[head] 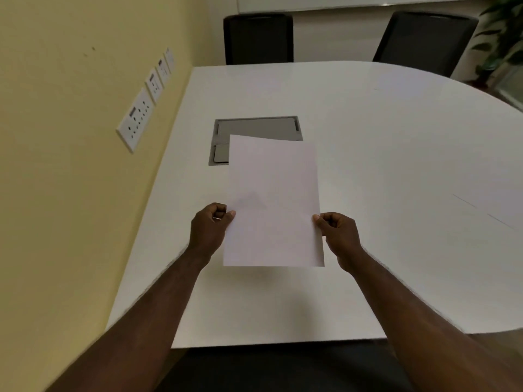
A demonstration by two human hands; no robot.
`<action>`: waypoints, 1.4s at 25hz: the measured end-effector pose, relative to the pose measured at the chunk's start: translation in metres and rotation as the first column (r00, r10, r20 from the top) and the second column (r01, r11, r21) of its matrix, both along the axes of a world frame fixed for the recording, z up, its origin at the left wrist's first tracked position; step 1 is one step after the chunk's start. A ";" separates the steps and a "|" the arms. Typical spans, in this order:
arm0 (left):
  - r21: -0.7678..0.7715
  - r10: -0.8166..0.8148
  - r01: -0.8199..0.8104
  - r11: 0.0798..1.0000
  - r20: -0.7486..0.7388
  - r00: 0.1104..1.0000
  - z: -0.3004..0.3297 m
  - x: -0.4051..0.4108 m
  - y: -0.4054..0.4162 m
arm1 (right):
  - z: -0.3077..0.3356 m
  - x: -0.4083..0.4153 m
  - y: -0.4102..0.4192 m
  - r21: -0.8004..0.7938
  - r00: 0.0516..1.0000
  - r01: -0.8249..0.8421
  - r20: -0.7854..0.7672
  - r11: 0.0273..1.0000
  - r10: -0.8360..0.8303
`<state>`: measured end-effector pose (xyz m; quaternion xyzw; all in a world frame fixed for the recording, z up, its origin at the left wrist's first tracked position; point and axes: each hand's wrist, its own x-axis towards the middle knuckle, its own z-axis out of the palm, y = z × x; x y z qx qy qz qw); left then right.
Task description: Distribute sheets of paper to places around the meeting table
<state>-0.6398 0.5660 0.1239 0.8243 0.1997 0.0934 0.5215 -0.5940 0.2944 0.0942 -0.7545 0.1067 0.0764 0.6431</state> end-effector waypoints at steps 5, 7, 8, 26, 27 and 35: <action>-0.034 -0.021 0.016 0.999 -0.136 0.991 -0.073 0.020 -0.002 | -0.064 0.011 0.003 -0.151 0.995 0.044 -0.081 0.988 -0.056; -0.046 -0.030 0.022 0.999 -0.193 0.981 -0.100 0.026 -0.005 | -0.087 0.015 0.003 -0.196 0.992 0.054 -0.105 0.979 -0.076; -0.040 -0.033 0.024 0.999 -0.220 0.975 -0.112 0.028 -0.007 | -0.097 0.017 0.003 -0.228 0.990 0.057 -0.116 0.972 -0.085; 0.612 -0.089 0.392 0.687 -0.465 0.881 -0.173 -0.004 0.000 | -0.140 0.001 0.018 -0.688 0.977 -0.212 -0.170 0.694 0.130; 0.598 -0.092 0.400 0.695 -0.477 0.874 -0.174 -0.004 0.003 | -0.141 0.000 0.019 -0.697 0.975 -0.222 -0.173 0.681 0.141; 0.579 -0.088 0.408 0.706 -0.500 0.861 -0.174 -0.004 0.008 | -0.141 -0.004 0.022 -0.727 0.976 -0.219 -0.174 0.651 0.135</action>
